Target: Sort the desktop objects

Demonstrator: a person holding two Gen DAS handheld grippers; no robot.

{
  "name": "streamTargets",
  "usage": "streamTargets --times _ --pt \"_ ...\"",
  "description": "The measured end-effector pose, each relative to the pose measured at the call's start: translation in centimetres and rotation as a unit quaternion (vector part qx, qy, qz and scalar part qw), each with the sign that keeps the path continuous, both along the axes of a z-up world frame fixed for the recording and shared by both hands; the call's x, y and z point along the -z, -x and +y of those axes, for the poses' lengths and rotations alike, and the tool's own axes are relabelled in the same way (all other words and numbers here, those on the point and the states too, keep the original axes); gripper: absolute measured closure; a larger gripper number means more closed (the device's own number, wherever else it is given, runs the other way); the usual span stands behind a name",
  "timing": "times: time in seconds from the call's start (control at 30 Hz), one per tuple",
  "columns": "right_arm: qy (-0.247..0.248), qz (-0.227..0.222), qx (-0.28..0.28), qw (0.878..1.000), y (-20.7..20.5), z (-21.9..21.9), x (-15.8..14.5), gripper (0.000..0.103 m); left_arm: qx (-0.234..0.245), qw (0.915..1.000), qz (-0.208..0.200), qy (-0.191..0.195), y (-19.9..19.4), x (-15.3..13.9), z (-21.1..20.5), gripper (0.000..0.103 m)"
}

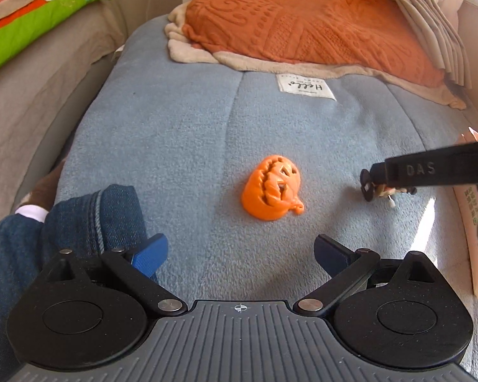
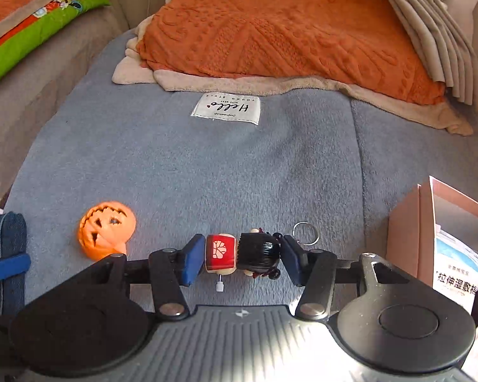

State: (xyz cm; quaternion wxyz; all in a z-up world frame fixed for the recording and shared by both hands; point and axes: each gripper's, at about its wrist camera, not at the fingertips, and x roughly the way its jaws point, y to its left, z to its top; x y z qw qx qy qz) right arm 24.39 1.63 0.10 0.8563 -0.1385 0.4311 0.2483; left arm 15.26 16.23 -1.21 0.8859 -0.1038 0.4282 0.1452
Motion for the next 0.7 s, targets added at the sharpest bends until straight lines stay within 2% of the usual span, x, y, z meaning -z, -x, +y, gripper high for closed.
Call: streamTargets --times 0.2,0.33,0.43,0.47,0.57,0.7 --pt "0.010 -0.004 -0.023 1.000 8.5 -7.4 -2.0 0.051 -0.004 0.9999 0.004 -0.009 0.0 0.3 -0.1 0.002" --pt "0.042 0.012 -0.031 0.999 13.7 -11.5 -1.4 0.049 0.001 1.0000 -0.006 -0.002 0.0 0.2 -0.2 0.002" --pt "0.046 0.027 0.003 0.999 16.9 -14.0 -0.6 0.026 0.022 0.9992 -0.034 0.005 0.3 -0.2 -1.0 0.002" --pt "0.038 0.036 0.015 0.999 18.0 -14.7 -0.3 0.025 0.032 0.9984 -0.046 0.000 0.4 -0.3 -1.4 0.002" --pt "0.031 0.051 0.025 0.998 20.5 -15.5 0.7 0.025 0.039 0.9971 -0.060 -0.023 0.5 -0.5 -2.1 0.002" --pt "0.050 0.020 -0.022 0.998 22.6 -14.0 1.6 0.024 0.033 0.9976 -0.048 -0.037 -0.9 -0.9 -1.7 0.002"
